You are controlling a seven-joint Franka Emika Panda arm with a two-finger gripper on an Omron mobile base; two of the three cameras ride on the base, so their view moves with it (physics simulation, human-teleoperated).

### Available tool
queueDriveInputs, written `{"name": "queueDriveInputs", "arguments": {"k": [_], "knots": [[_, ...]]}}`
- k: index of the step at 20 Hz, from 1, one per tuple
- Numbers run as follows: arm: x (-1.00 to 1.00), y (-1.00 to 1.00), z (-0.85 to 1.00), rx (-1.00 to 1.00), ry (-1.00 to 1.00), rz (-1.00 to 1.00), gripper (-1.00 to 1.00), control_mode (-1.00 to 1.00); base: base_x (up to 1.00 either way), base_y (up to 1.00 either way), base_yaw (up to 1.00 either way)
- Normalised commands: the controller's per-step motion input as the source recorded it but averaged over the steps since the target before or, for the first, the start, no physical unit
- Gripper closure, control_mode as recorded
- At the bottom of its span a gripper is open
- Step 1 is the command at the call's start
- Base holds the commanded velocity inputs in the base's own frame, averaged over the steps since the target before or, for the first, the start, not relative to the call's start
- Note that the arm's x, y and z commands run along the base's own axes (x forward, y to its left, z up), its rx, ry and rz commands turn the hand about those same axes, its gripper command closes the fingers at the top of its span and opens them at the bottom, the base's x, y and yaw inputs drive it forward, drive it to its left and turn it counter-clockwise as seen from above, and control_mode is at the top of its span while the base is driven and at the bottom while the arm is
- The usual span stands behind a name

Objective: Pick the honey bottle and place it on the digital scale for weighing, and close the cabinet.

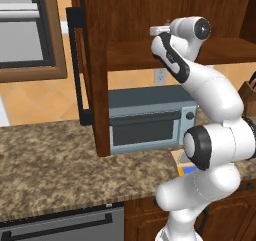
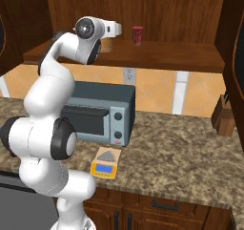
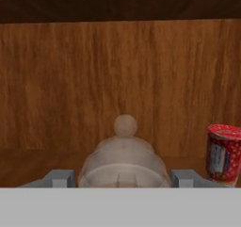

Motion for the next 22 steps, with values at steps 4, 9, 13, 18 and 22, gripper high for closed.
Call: {"name": "queueDriveInputs", "arguments": {"k": [4, 9, 13, 18, 22], "knots": [[-0.14, 0.0, -0.09, 0.0, 0.0, 0.0, 1.0, -1.0, 0.0, 0.0, 0.0], [-0.8, 0.0, 0.0, 0.0, -0.07, 0.0, 1.0, -1.0, 0.0, 0.0, 0.0], [-1.0, 0.0, 0.0, 0.02, -0.12, 0.0, 1.0, -1.0, 0.0, 0.0, 0.0], [-1.0, -0.19, 0.03, 0.02, -0.04, 0.0, 1.0, -1.0, 0.0, 0.0, 0.0], [-1.0, -0.62, -0.2, 0.0, 0.1, 0.15, 1.0, -1.0, 0.0, 0.0, 0.0]]}}
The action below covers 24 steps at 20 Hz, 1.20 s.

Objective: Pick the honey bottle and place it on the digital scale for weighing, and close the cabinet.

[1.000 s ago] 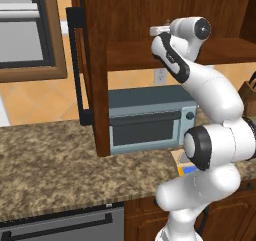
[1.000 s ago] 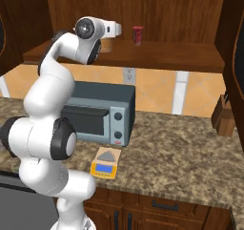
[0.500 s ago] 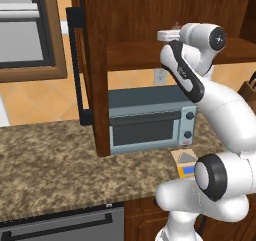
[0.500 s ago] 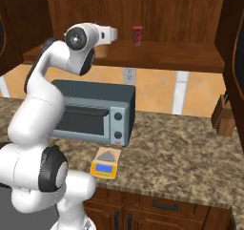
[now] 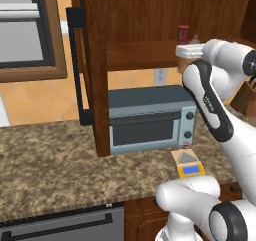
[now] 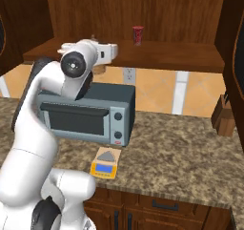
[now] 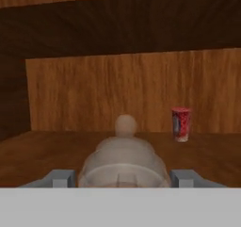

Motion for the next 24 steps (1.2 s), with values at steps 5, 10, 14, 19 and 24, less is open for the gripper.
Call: {"name": "queueDriveInputs", "arguments": {"k": [5, 10, 14, 19, 24], "knots": [[-1.0, -0.56, -0.68, 0.04, 0.09, 0.49, 1.0, -1.0, 0.0, 0.0, 0.0], [-0.53, -0.27, -0.87, 0.09, -0.03, 0.63, 1.0, -1.0, 0.0, 0.0, 0.0], [0.02, -0.01, -0.78, 0.05, -0.02, 0.51, 1.0, -1.0, 0.0, 0.0, 0.0], [0.09, -0.07, -0.59, 0.0, 0.0, 0.27, 1.0, -1.0, 0.0, 0.0, 0.0], [0.16, -0.09, -0.65, 0.0, -0.03, 0.16, 1.0, -1.0, 0.0, 0.0, 0.0]]}}
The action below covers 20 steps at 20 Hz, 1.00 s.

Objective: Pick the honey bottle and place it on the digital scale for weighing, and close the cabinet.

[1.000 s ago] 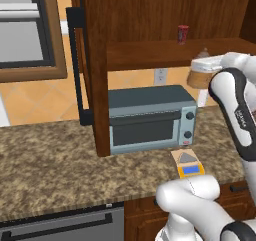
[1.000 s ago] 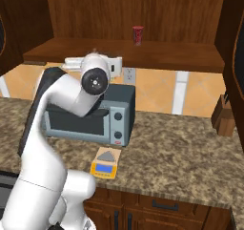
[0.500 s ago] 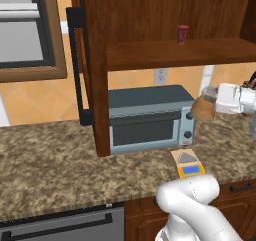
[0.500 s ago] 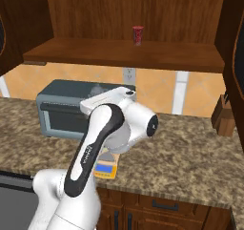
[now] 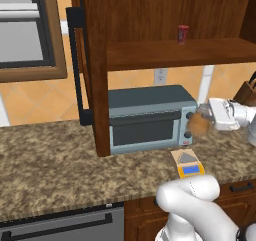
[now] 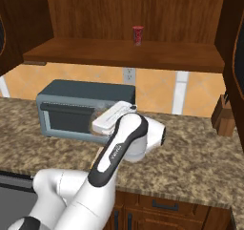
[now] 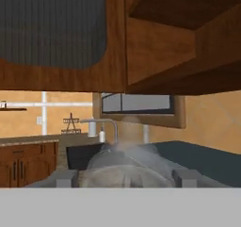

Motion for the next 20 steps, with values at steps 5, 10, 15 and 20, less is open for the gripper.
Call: {"name": "queueDriveInputs", "arguments": {"k": [5, 10, 15, 20], "knots": [[0.33, -0.13, -0.7, -0.01, 0.0, 0.1, 1.0, -1.0, 0.0, 0.0, 0.0], [0.41, -0.13, -0.65, 0.0, 0.01, 0.05, 1.0, -1.0, 0.0, 0.0, 0.0], [0.33, -0.04, -0.69, 0.0, 0.02, 0.0, 1.0, -1.0, 0.0, 0.0, 0.0], [0.14, 0.02, -0.69, -0.02, 0.03, -0.01, 1.0, -1.0, 0.0, 0.0, 0.0]]}}
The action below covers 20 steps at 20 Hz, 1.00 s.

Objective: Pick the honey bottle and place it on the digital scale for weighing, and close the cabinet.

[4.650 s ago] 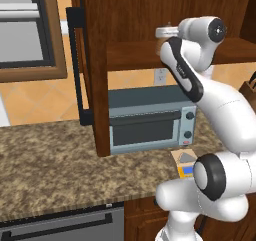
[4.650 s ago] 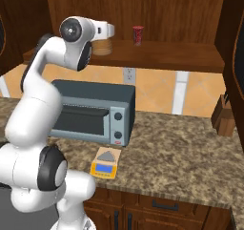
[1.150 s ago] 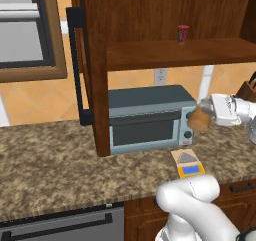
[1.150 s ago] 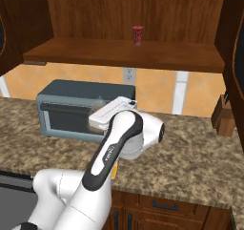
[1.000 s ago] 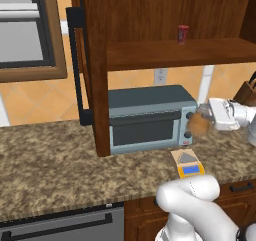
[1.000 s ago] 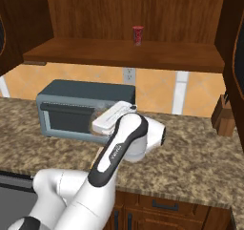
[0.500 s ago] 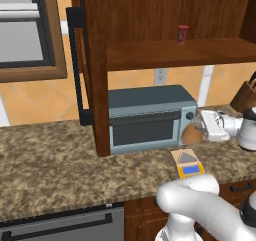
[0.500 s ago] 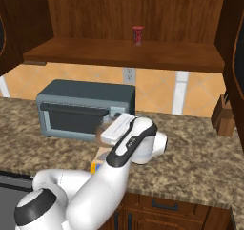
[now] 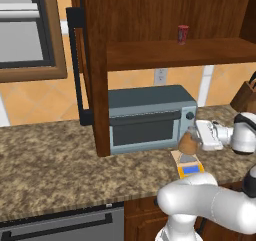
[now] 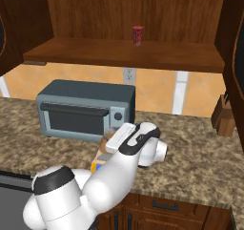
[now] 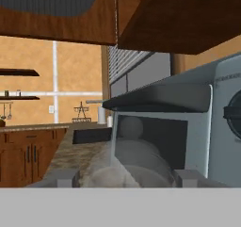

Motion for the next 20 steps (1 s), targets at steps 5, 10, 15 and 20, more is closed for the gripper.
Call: {"name": "queueDriveInputs", "arguments": {"k": [5, 10, 15, 20], "knots": [[0.15, 0.0, -0.36, -0.01, 0.1, 0.0, 1.0, -1.0, 0.0, 0.0, 0.0], [0.06, 0.03, -0.51, -0.06, 0.18, 0.0, 1.0, -1.0, 0.0, 0.0, 0.0], [-0.27, -0.01, -0.44, -0.02, 0.05, 0.0, 1.0, -1.0, 0.0, 0.0, 0.0], [0.12, 0.11, -0.3, 0.0, -0.01, 0.0, 1.0, -1.0, 0.0, 0.0, 0.0]]}}
